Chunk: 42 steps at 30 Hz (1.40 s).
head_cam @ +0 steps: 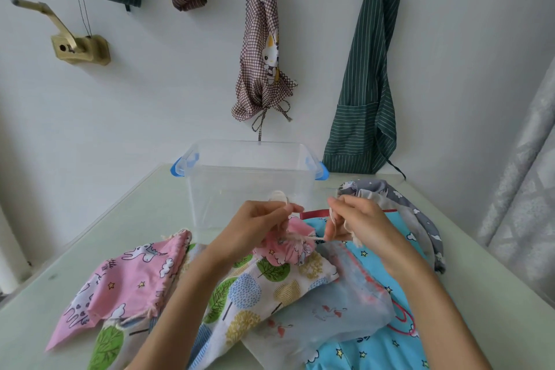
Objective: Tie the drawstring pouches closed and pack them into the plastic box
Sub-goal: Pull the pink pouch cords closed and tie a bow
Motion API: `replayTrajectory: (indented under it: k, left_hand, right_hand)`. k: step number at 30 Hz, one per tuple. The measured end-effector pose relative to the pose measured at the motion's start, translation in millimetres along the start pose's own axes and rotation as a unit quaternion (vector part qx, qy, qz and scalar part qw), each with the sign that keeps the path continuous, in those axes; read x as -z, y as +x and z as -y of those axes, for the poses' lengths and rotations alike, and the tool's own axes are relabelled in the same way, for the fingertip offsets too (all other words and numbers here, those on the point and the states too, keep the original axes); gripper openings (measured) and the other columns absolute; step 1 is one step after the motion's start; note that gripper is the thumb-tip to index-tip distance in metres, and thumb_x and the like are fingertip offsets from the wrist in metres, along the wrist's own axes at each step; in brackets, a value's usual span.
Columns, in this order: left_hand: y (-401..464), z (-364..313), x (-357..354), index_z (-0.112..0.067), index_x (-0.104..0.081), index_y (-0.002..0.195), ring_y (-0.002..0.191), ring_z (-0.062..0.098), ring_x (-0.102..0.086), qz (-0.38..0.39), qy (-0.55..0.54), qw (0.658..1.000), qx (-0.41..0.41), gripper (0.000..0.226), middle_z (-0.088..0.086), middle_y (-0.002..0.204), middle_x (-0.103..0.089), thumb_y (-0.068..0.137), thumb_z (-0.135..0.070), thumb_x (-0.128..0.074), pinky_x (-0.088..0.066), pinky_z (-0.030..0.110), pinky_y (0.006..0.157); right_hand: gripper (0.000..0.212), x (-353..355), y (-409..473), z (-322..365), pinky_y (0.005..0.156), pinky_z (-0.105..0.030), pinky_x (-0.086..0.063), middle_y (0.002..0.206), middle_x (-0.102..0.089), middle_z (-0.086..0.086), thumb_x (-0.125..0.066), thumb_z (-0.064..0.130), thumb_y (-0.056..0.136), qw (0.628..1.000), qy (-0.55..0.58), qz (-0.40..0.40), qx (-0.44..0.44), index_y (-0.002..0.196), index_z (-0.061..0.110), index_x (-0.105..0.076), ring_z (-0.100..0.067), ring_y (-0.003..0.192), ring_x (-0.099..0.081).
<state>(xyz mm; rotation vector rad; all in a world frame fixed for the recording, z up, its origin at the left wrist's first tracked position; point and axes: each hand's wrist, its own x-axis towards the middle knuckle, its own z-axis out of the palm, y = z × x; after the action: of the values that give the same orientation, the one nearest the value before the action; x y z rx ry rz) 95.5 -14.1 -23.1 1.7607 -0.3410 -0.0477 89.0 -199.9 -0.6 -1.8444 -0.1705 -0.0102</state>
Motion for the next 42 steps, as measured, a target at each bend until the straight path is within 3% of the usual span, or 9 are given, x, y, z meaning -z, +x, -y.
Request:
replayTrajectory:
  k: [2, 6, 10, 15, 20, 23, 28, 36, 42]
  left_hand:
    - [0, 2, -5, -0.013, -0.074, 0.101, 0.057, 0.021, -0.044, 0.033, 0.042, 0.999, 0.001, 0.028, 0.005, 0.064, -0.055, 0.096, -0.028, -0.051, -0.033, 0.019, 0.048]
    - [-2, 3, -10, -0.015, -0.075, 0.073, 0.066, 0.014, -0.049, 0.111, 0.098, 0.989, 0.03, 0.032, 0.001, 0.069, -0.055, 0.091, -0.035, -0.056, -0.049, 0.03, 0.074]
    - [-9, -2, -16, -0.004, -0.069, 0.102, 0.098, 0.019, -0.062, 0.184, 0.099, 0.976, 0.058, 0.043, 0.004, 0.103, -0.067, 0.083, -0.039, -0.052, -0.041, 0.041, 0.104]
    - [-15, -9, -27, 0.008, -0.06, 0.094, 0.052, 0.003, -0.036, 0.189, 0.202, 0.961, -0.022, 0.043, -0.002, 0.059, -0.043, 0.099, -0.031, -0.045, -0.035, 0.015, 0.052]
    - [-14, -4, -20, 0.004, -0.061, 0.109, 0.097, 0.026, -0.064, 0.172, 0.144, 0.974, 0.004, 0.039, 0.017, 0.107, -0.066, 0.1, -0.029, -0.042, -0.051, 0.038, 0.092]
    - [-12, -8, -10, -0.011, -0.07, 0.087, 0.076, 0.018, -0.061, 0.149, 0.056, 0.986, 0.042, 0.032, 0.011, 0.091, -0.064, 0.097, -0.031, -0.047, -0.055, 0.023, 0.068]
    - [-14, -13, 3, -0.009, -0.073, 0.096, 0.084, 0.023, -0.062, 0.138, -0.004, 0.989, 0.052, 0.032, 0.022, 0.103, -0.067, 0.096, -0.029, -0.048, -0.054, 0.02, 0.068]
    - [-14, -6, 8, -0.003, -0.074, 0.094, 0.089, 0.023, -0.064, 0.11, 0.017, 0.991, 0.071, 0.032, 0.019, 0.098, -0.07, 0.093, -0.03, -0.055, -0.054, 0.037, 0.091]
    - [-12, -6, 12, -0.005, -0.075, 0.097, 0.073, 0.01, -0.067, 0.057, -0.142, 0.984, 0.095, 0.028, 0.008, 0.089, -0.072, 0.077, -0.023, -0.068, -0.057, 0.015, 0.068]
  right_hand:
    - [0.037, 3, -8, 7, 0.076, -0.029, -0.053, 0.066, -0.067, -0.006, -0.047, 0.025, 0.096, 0.996, -0.079, 0.019, 0.038, 0.064, 0.009, -0.051, -0.01, 0.064, -0.062]
    - [0.04, 2, -21, 24, 0.055, -0.016, -0.031, 0.055, -0.046, 0.009, -0.052, 0.038, 0.091, 0.969, -0.212, -0.029, 0.122, 0.065, 0.009, -0.058, -0.002, 0.05, -0.038]
    - [0.043, 0, -24, 28, 0.046, -0.012, -0.028, 0.043, -0.034, 0.01, -0.059, 0.036, 0.089, 0.967, -0.18, -0.067, 0.166, 0.054, 0.015, -0.046, -0.004, 0.043, -0.032]
    - [0.028, -14, -19, 24, 0.08, -0.022, -0.047, 0.072, -0.069, 0.01, -0.059, 0.036, 0.088, 0.979, -0.12, 0.002, 0.166, 0.071, 0.017, -0.068, -0.004, 0.076, -0.065]
    - [0.049, -31, -13, 12, 0.094, -0.007, -0.035, 0.111, -0.065, 0.019, -0.031, 0.057, 0.089, 0.976, -0.131, 0.132, 0.115, 0.105, 0.027, -0.066, 0.013, 0.108, -0.052]
    - [0.036, -19, -8, 7, 0.104, -0.03, -0.038, 0.106, -0.066, 0.018, -0.038, 0.046, 0.094, 0.991, -0.064, 0.085, 0.082, 0.103, 0.022, -0.064, -0.002, 0.112, -0.055]
    - [0.033, -4, -15, 9, 0.09, -0.015, -0.04, 0.1, -0.071, 0.012, -0.048, -0.002, 0.085, 0.969, -0.169, 0.127, 0.129, 0.1, 0.024, -0.063, 0.006, 0.103, -0.058]
    - [0.014, 1, -16, 8, 0.069, -0.015, -0.035, 0.077, -0.062, 0.019, -0.065, 0.03, 0.084, 0.902, -0.388, -0.049, 0.184, 0.086, 0.042, -0.071, 0.009, 0.082, -0.047]
    - [0.009, 16, -37, 33, 0.054, -0.014, -0.036, 0.055, -0.058, 0.023, -0.071, 0.034, 0.079, 0.919, -0.366, 0.013, 0.149, 0.078, 0.043, -0.072, 0.002, 0.055, -0.048]
